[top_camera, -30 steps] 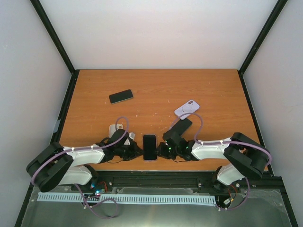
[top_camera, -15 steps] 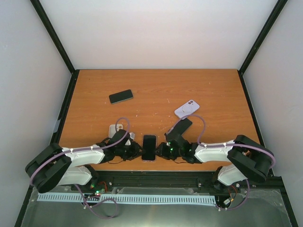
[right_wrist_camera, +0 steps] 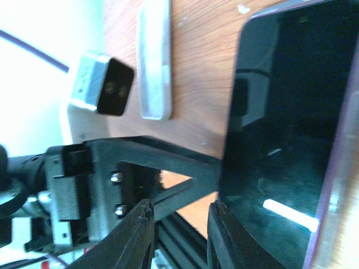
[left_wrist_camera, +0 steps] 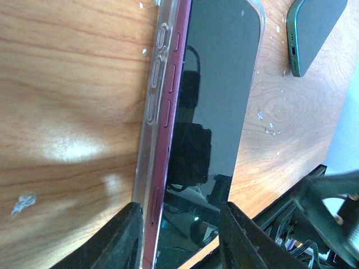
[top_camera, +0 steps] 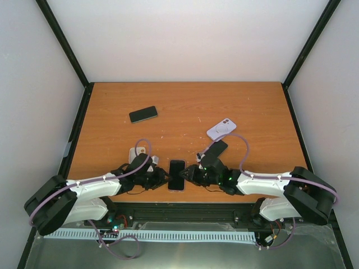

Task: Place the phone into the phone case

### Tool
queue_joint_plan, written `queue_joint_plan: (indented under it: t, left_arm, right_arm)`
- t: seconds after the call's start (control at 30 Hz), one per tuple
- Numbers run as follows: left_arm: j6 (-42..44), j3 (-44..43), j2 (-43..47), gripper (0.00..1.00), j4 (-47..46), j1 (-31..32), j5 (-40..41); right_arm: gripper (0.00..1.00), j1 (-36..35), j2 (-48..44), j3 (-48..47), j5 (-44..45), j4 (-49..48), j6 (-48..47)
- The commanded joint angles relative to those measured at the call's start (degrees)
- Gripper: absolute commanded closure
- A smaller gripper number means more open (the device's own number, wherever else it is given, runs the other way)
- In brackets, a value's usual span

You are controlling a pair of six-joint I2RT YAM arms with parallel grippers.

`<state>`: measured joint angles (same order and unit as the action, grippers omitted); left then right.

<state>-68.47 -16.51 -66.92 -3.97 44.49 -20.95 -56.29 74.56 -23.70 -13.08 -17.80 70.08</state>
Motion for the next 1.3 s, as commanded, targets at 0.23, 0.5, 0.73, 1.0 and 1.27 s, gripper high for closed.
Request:
queue_joint_plan:
  t: [0.23, 0.5, 0.73, 1.0, 1.27]
  left_arm:
    - [1.8, -1.2, -2.0, 0.68, -0.1, 0.8, 1.5]
    - [1.5, 0.4, -3.3, 0.77, -2.2, 0.8, 1.3]
    - [1.3, 0.0, -3.7, 0.78, -2.2, 0.8, 0.8]
    - [0.1, 1.1, -1.9, 0.71, -3.2, 0.8, 0.2]
    - [-1.3, 1.9, 1.4, 0.64, -5.3, 0.8, -1.7]
  right_arm:
    - [0.61, -0.4, 5.1, -2.2, 9.3, 10.9, -3.2]
    - [0.57, -0.4, 12.4, -2.1, 4.1, 0.6, -2.3]
    - [0.55, 0.3, 12.5, -0.5, -4.6, -13.8, 1.3]
    - [0.53, 0.2, 10.6, 1.5, -8.2, -25.4, 6.1]
    - [0.53, 0.2, 11.0, 2.9, -8.7, -32.9, 9.1]
